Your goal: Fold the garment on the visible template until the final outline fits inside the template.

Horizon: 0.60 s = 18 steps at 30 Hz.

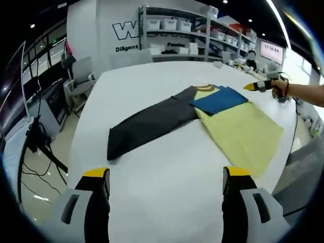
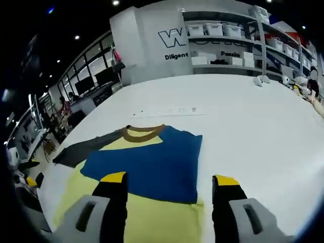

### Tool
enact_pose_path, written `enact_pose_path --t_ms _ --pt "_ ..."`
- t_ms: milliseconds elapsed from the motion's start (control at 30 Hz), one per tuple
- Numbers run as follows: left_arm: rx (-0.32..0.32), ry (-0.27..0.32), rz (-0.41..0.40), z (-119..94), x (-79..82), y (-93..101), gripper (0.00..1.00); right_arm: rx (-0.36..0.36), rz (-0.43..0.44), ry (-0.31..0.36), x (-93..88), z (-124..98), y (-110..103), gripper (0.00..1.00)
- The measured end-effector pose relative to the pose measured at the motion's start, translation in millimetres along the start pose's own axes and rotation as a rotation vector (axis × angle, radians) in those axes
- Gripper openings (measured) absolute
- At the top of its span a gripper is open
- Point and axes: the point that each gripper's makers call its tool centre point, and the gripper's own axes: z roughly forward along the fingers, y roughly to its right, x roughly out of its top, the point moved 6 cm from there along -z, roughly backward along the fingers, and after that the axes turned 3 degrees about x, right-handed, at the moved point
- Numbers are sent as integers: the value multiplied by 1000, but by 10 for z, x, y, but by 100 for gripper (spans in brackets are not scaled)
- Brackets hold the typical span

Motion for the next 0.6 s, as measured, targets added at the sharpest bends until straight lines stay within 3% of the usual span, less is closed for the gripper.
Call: enact_pose_path --t_ms 233,400,600 --pt "32 15 3 96 91 -183 86 62 -26 -8 -54 -96 -183 82" --pt "79 9 25 227 99 -366 80 88 -33 -12 -92 -166 -270 82" --pt "135 -25 46 393 62 -602 61 84 -65 -10 -143 -253 -325 77"
